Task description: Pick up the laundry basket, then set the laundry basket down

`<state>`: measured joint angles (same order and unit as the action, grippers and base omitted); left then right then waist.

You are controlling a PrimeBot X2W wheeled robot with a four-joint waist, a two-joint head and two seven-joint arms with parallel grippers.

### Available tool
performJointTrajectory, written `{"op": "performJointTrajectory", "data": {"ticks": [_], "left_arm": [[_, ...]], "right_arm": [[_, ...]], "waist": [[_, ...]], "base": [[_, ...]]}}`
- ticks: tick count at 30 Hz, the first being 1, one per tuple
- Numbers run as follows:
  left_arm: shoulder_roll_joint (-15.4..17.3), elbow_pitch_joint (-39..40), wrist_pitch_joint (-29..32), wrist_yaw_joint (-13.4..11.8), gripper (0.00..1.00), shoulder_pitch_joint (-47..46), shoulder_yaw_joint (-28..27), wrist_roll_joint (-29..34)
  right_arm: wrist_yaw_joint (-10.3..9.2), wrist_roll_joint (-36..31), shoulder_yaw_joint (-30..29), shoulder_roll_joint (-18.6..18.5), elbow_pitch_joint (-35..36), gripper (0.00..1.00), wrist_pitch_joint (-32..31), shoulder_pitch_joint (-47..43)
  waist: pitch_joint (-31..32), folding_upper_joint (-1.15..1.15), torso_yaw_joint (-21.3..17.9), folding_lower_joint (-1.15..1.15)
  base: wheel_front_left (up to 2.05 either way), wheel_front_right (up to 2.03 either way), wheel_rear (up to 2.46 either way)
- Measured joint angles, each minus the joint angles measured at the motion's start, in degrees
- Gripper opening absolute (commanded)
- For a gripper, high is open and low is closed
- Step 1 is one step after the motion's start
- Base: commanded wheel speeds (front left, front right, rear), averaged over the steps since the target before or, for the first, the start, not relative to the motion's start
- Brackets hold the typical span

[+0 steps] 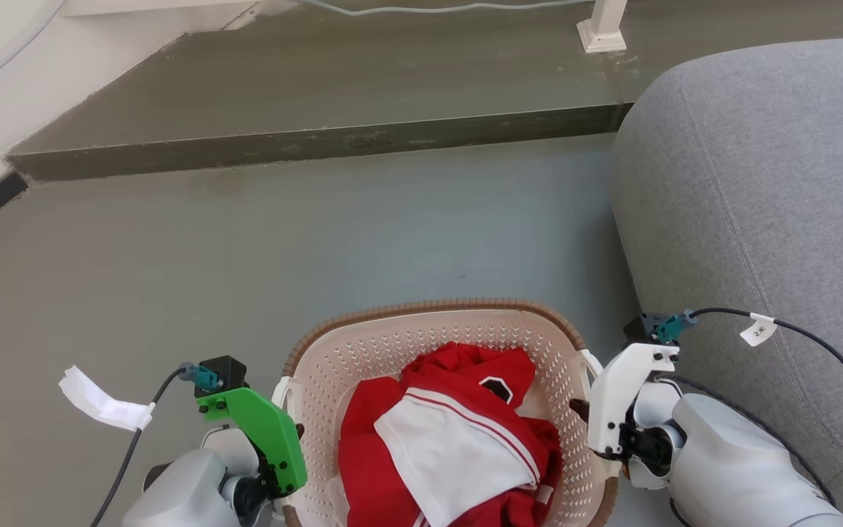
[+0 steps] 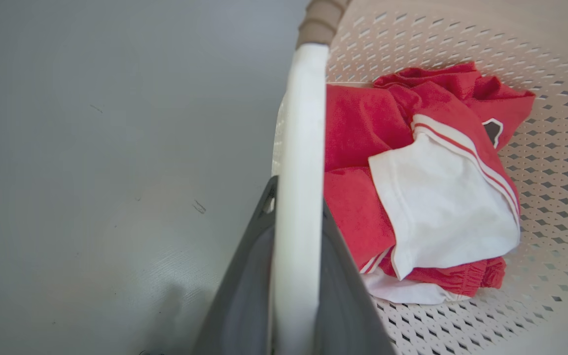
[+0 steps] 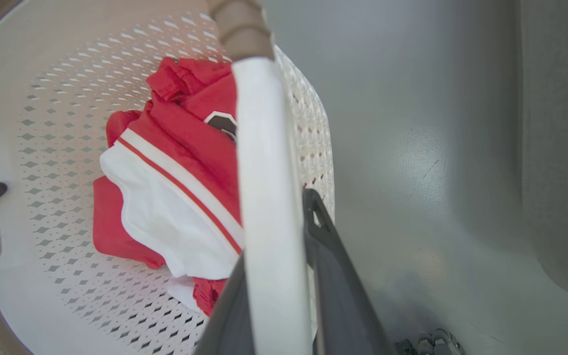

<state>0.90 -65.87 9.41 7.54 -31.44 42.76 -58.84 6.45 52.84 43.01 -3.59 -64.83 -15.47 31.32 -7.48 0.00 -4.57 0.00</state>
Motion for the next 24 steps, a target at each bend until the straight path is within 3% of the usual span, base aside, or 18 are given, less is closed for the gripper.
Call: {"op": "performJointTrajectory", "data": {"ticks": [24], "left_arm": [[0.19, 0.00, 0.60, 0.00, 0.00, 0.00, 0.98, -0.85]], "right_arm": [[-0.02, 1.72, 1.81, -0.12, -0.01, 0.00, -0.46, 0.01]], "waist": [[-0.52, 0.00, 0.31, 0.00]], "base": [[0.00, 0.00, 0.00]]}}
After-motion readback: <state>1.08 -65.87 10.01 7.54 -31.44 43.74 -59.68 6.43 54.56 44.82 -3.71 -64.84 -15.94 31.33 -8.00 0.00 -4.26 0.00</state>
